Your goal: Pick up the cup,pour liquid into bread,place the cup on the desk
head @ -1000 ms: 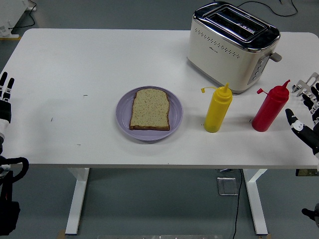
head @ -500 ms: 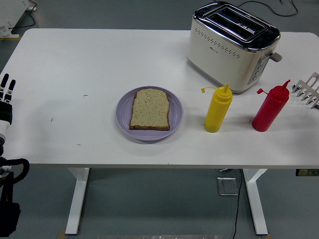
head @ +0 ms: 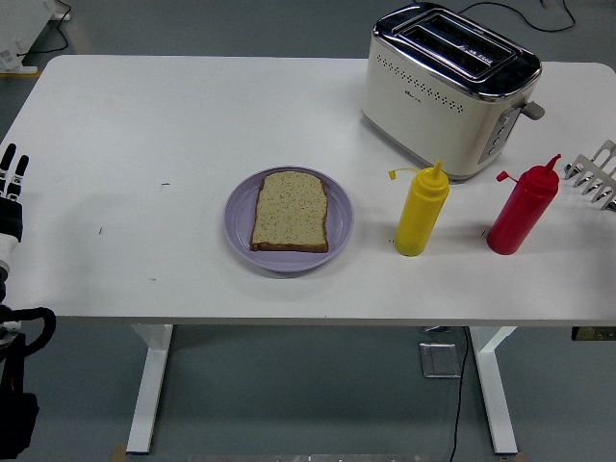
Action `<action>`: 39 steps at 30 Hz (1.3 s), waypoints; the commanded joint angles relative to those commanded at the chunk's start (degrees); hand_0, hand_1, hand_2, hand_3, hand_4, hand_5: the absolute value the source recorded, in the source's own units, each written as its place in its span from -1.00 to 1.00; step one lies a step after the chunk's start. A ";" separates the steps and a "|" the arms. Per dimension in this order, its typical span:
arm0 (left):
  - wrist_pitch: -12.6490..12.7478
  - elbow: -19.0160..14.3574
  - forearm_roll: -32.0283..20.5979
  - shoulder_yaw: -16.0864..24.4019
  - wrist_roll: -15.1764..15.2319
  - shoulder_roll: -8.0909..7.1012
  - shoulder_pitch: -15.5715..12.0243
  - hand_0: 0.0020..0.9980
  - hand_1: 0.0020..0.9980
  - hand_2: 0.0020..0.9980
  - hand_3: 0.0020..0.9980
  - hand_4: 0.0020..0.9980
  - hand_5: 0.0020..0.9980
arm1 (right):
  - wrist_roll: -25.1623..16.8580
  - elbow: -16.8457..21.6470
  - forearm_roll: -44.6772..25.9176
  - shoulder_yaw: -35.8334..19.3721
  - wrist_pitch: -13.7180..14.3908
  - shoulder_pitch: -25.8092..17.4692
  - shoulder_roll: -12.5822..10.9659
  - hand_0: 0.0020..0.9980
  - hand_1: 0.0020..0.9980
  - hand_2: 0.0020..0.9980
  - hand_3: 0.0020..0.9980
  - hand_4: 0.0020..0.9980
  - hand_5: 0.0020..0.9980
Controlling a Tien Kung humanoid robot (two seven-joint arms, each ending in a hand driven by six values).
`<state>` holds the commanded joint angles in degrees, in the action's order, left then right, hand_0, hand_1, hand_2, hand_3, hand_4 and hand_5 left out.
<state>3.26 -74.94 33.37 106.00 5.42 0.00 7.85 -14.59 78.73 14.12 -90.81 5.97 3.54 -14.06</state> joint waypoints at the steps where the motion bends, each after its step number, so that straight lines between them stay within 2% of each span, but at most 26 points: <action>1: 0.00 0.00 0.00 0.01 0.00 0.00 0.02 0.57 0.48 0.50 0.37 0.12 1.00 | -0.01 0.00 0.00 0.00 -0.01 0.03 0.00 0.70 0.60 0.67 0.73 0.50 -0.38; 6: 0.03 -0.03 -0.01 0.09 0.01 0.00 0.15 0.57 0.48 0.50 0.37 0.12 1.00 | -0.07 -0.07 -0.22 -0.16 -0.73 0.08 0.04 0.70 0.60 0.67 0.73 0.50 -0.38; 7: 0.06 -0.01 -0.05 0.08 0.02 0.00 0.14 0.57 0.48 0.49 0.38 0.12 1.00 | -0.03 -0.13 -0.22 -0.15 -0.97 0.06 0.06 0.70 0.60 0.68 0.75 0.48 -0.32; 9: 0.07 0.00 -0.08 0.06 0.04 0.00 0.13 0.57 0.48 0.49 0.38 0.12 1.00 | -0.03 -0.22 -0.24 -0.12 -1.14 0.00 0.13 0.70 0.60 0.68 0.75 0.48 -0.32; 39: 0.11 -0.10 -0.05 0.07 0.07 0.00 0.37 0.56 0.48 0.50 0.37 0.12 1.00 | -0.48 -0.40 0.25 0.08 -0.89 -0.15 0.59 0.73 0.63 0.76 0.80 0.49 -0.27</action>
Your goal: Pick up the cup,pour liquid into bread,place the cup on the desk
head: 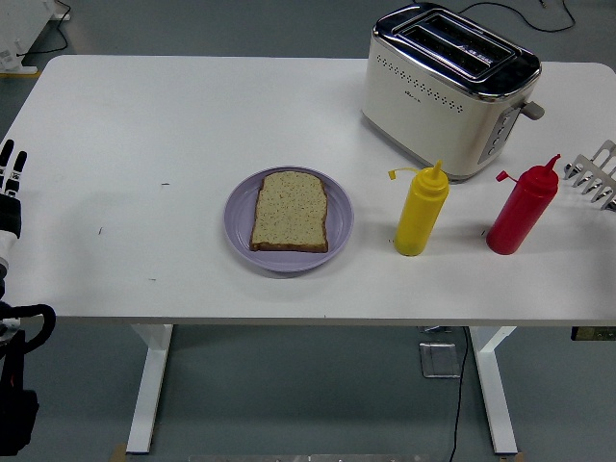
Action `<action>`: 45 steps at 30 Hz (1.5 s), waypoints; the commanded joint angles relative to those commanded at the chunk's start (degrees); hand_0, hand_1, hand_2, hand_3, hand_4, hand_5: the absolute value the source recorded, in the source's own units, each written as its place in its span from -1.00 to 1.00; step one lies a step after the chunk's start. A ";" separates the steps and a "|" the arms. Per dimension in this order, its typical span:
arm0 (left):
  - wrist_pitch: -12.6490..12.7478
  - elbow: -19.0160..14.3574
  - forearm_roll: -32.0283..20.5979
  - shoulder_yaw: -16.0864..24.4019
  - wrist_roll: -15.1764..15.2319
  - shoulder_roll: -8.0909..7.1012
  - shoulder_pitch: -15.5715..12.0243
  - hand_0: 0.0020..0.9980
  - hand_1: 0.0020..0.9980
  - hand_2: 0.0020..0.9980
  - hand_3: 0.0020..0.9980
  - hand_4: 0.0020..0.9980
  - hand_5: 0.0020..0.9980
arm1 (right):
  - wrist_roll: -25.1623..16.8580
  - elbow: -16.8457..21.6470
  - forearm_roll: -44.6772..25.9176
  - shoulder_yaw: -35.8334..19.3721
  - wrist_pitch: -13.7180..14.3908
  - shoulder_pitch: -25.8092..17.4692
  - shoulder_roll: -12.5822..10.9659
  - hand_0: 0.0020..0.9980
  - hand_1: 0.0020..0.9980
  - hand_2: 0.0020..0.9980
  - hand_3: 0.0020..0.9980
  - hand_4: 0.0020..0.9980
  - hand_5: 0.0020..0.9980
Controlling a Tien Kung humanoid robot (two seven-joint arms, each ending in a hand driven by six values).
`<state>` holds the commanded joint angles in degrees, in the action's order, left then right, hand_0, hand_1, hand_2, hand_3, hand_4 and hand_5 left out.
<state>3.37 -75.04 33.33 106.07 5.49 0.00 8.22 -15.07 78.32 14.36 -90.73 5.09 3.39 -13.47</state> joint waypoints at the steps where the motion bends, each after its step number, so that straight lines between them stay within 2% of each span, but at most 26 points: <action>1: 0.00 0.00 0.00 -0.01 0.00 0.00 0.00 0.56 0.48 0.50 0.37 0.12 1.00 | 0.01 0.01 0.01 0.02 0.00 0.01 0.00 0.73 0.63 0.76 0.80 0.49 -0.27; 39: 0.02 -0.05 0.04 -0.63 0.03 0.00 -0.47 0.57 0.48 0.50 0.38 0.12 1.00 | 0.12 -0.04 0.59 0.20 0.01 -0.62 -0.15 0.75 0.65 0.76 0.82 0.51 -0.25; 45: 0.01 -0.05 0.02 -0.58 0.04 0.00 -0.54 0.57 0.48 0.49 0.38 0.12 1.00 | 0.30 -0.13 0.66 0.26 0.23 -0.63 -0.08 0.73 0.63 0.72 0.79 0.52 -0.24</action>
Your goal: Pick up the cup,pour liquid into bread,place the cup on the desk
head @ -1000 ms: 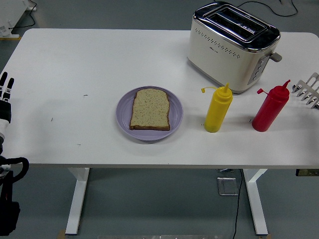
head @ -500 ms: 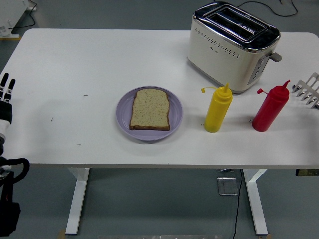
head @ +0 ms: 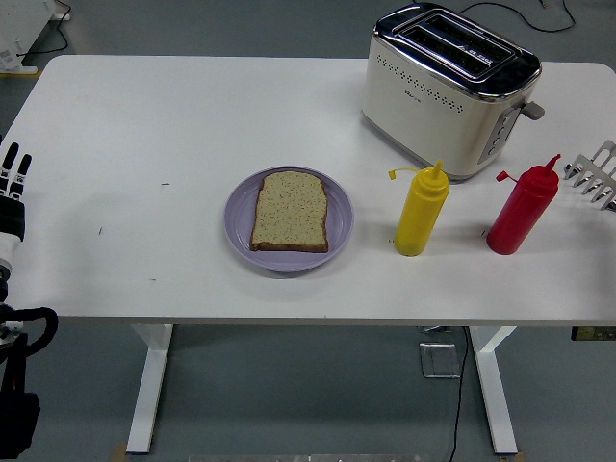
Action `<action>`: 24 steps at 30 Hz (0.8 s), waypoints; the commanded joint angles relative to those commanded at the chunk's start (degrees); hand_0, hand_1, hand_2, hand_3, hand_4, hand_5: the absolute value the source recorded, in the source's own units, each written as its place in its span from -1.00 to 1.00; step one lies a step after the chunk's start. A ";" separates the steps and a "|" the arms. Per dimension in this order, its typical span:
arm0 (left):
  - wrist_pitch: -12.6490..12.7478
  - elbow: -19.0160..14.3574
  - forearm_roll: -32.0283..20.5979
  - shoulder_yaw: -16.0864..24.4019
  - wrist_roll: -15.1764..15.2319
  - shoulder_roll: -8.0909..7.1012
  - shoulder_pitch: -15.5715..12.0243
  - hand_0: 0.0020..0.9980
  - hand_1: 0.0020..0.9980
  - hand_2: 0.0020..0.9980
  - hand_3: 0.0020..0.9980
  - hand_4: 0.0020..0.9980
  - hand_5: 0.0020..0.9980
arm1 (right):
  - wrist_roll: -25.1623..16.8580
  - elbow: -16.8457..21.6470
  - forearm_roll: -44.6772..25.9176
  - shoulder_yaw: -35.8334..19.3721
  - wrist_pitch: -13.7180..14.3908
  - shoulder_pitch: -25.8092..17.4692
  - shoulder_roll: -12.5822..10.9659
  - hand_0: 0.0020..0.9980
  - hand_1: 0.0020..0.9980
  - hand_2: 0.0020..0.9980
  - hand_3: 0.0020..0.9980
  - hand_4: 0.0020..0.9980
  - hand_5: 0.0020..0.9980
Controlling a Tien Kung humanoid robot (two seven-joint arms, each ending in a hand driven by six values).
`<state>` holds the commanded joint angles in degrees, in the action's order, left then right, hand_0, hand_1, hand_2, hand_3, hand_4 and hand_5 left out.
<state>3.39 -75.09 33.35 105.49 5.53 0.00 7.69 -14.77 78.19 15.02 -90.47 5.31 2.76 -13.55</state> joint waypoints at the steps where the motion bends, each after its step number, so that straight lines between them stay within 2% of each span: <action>1: 0.00 0.00 0.00 0.01 0.00 0.00 0.01 0.56 0.48 0.50 0.37 0.12 1.00 | 0.04 -0.01 0.01 -0.02 0.12 0.00 0.03 0.65 0.57 0.61 0.66 0.52 -0.24; 6: 0.01 -0.01 0.04 0.18 -0.01 0.00 0.11 0.56 0.48 0.50 0.37 0.12 1.00 | 0.62 -0.07 0.42 -0.22 0.76 0.09 0.13 0.65 0.57 0.61 0.66 0.52 -0.24; 7: 0.00 -0.02 0.05 0.23 -0.02 0.00 0.14 0.57 0.48 0.50 0.38 0.12 1.00 | 0.67 -0.07 0.46 -0.24 1.06 0.13 0.15 0.56 0.50 0.49 0.51 0.50 -0.27; 24: -0.02 0.07 0.08 0.47 -0.01 0.00 0.41 0.57 0.48 0.49 0.37 0.12 1.00 | 0.60 -0.14 0.11 -0.25 2.07 0.30 0.20 0.53 0.48 0.47 0.49 0.50 -0.27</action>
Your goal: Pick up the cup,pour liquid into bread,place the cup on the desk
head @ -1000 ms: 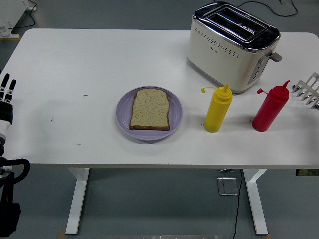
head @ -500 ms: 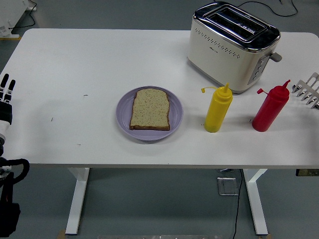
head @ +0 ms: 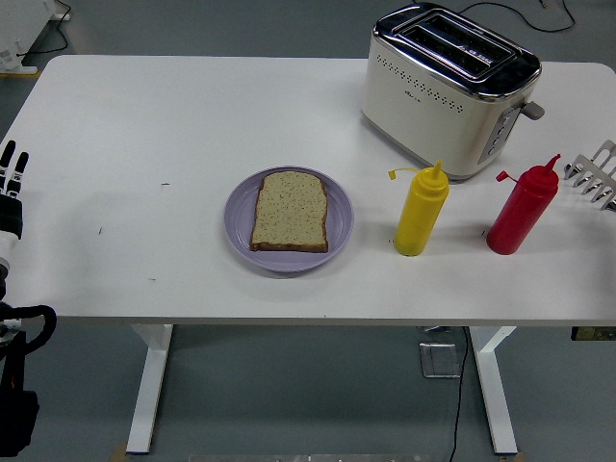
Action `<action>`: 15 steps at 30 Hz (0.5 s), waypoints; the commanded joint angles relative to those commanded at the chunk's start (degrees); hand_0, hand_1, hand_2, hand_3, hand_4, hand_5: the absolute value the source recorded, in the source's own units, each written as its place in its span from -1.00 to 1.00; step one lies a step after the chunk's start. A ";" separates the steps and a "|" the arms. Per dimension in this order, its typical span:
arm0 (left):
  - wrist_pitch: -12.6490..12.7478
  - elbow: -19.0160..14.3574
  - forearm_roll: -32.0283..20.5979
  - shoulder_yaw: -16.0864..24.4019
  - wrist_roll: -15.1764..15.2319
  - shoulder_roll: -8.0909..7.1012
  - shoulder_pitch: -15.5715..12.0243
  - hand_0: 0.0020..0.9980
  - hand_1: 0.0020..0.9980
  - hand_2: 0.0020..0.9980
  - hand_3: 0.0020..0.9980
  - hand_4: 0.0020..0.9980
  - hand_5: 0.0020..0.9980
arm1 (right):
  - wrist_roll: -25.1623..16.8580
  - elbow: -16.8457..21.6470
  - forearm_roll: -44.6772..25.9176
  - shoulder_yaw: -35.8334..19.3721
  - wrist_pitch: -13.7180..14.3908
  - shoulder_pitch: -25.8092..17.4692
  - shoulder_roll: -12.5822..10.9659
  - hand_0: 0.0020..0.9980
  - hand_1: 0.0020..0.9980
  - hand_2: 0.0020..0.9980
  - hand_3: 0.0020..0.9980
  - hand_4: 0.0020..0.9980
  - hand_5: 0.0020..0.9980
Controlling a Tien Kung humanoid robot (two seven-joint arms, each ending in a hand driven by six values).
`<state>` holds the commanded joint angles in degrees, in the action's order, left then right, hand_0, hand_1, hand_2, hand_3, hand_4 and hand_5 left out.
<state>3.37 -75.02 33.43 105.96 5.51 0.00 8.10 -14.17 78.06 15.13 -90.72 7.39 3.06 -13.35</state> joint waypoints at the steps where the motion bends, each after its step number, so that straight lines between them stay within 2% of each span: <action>1: -0.01 -0.01 0.00 0.01 0.00 0.00 0.02 0.57 0.48 0.49 0.37 0.12 1.00 | 0.00 0.00 0.00 0.01 0.02 0.01 0.00 0.53 0.47 0.47 0.49 0.49 -0.28; 15: -0.06 -0.07 0.05 0.09 0.02 0.00 0.15 0.57 0.48 0.49 0.37 0.12 1.00 | 0.05 0.04 0.38 0.18 -0.04 0.09 0.06 0.52 0.47 0.46 0.50 0.43 -0.35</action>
<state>3.30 -75.10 33.48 106.05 5.54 0.00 8.24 -14.12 78.10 15.51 -90.54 7.35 3.16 -13.29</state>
